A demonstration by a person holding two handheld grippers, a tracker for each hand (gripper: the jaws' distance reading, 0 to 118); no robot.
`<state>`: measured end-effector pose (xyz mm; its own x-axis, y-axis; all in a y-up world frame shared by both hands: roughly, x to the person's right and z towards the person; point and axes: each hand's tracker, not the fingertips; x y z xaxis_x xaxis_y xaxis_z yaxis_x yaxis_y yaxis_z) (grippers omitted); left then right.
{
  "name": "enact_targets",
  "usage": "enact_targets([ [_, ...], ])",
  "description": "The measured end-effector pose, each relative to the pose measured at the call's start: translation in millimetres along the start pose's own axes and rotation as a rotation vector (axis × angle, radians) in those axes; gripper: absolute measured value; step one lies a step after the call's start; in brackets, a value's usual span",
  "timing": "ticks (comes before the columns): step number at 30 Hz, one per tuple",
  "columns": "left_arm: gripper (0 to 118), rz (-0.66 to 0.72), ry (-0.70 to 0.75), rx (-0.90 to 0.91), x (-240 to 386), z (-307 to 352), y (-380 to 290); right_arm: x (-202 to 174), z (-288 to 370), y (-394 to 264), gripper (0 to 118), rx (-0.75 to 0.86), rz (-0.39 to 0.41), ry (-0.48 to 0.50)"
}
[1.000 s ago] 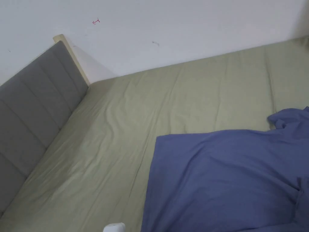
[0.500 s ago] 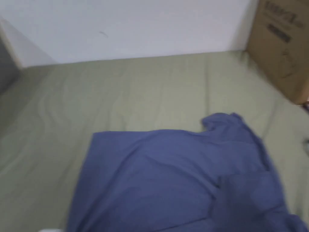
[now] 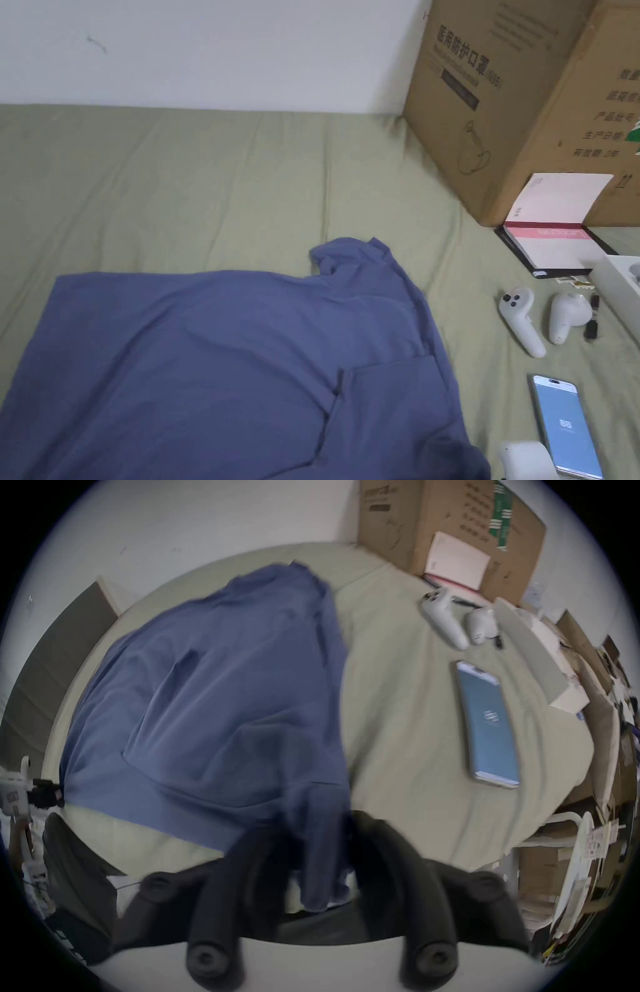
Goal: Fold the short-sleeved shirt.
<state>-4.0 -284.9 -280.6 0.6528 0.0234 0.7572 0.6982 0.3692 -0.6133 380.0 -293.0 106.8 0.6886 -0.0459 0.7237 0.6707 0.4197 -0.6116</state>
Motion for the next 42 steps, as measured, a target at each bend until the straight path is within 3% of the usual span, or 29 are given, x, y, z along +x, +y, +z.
enact_targets([
  [3, 9, 0.023, -0.017, 0.021, -1.6, 12.0, -1.8, -13.5, 10.6, -2.7, 16, 0.056, 0.077, -0.069],
  [6, 9, 0.063, -0.026, 0.207, -2.0, 57.7, -5.3, -14.6, 41.3, 1.3, 16, 0.171, 0.059, -0.051],
  [11, 9, 0.138, -0.133, 0.313, -32.7, 66.6, 50.9, -22.3, 67.0, 57.5, 16, 0.297, 0.006, 0.038],
  [18, 9, 0.117, -0.122, 0.299, -53.4, 14.2, 172.4, -26.3, 9.1, 171.4, 16, 0.297, 0.000, -0.007],
  [23, 9, 0.152, -0.140, 0.253, -58.1, -35.9, 223.4, -29.8, -50.5, 211.5, 16, 0.221, -0.009, -0.047],
  [25, 9, 0.158, -0.135, 0.252, -58.4, -47.8, 231.9, -18.9, -72.5, 214.0, 24, 0.217, -0.024, -0.067],
  [26, 10, 0.161, -0.127, 0.255, -57.8, -52.3, 233.0, -17.0, -78.2, 213.4, 36, 0.212, -0.031, -0.076],
  [27, 21, 0.161, -0.117, 0.253, -53.9, -52.4, 232.1, -13.7, -82.2, 211.8, 66, 0.213, -0.041, -0.077],
  [28, 39, 0.153, -0.101, 0.257, -52.5, -51.8, 230.1, -9.5, -83.9, 210.0, 87, 0.210, -0.062, -0.069],
  [29, 62, 0.152, -0.070, 0.281, -51.0, -47.8, 226.7, -6.8, -78.6, 203.6, 94, 0.222, -0.084, -0.067],
  [30, 82, 0.143, -0.086, 0.319, -50.5, -40.4, 220.9, -3.4, -73.4, 200.6, 93, 0.257, -0.102, -0.052],
  [31, 84, 0.136, -0.112, 0.363, -49.0, -29.3, 211.9, 0.0, -62.3, 194.9, 93, 0.303, -0.113, -0.026],
  [38, 84, 0.070, -0.098, 0.719, -10.8, 76.2, 133.9, -36.2, 54.5, 129.8, 93, 0.596, -0.069, 0.062],
  [42, 84, 0.049, -0.045, 0.840, 19.8, 123.1, 85.0, -71.7, 100.9, 84.7, 92, 0.682, 0.015, 0.088],
])
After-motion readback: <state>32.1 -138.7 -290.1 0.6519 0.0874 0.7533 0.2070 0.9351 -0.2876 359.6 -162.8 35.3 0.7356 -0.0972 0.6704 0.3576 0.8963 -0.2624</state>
